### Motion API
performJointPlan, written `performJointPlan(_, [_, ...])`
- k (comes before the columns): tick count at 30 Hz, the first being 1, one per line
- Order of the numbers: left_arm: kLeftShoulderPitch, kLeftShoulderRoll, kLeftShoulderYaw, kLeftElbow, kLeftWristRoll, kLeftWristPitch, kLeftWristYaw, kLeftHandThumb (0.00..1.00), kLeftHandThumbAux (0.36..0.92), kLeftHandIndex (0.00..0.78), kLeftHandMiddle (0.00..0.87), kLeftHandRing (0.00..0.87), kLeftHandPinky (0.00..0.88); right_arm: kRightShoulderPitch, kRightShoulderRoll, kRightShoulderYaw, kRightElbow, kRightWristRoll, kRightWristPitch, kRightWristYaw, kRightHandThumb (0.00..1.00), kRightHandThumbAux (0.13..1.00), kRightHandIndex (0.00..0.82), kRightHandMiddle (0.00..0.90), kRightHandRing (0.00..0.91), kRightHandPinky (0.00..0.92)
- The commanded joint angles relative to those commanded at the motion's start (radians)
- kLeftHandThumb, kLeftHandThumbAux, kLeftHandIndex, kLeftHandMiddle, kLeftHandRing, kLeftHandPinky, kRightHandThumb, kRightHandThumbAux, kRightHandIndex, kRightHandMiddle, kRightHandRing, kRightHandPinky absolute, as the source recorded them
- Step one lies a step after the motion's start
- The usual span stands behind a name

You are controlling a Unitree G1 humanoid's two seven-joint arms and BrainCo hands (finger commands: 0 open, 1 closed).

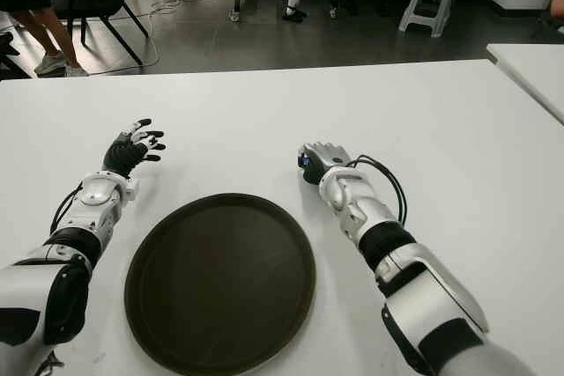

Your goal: Pick up the Oreo

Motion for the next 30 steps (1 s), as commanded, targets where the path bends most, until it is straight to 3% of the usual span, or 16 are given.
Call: performJointPlan(30, [0.002,-0.006,0.0,0.0,-0.003,-0.013,-0.011,0.408,0.62,0.121,0.276,0.33,0.391,0.01,-0.018,-0.031,-0.059,0.009,-0.019,-0.024,0.688,0.736,0.421,0.573,0.57,0.551])
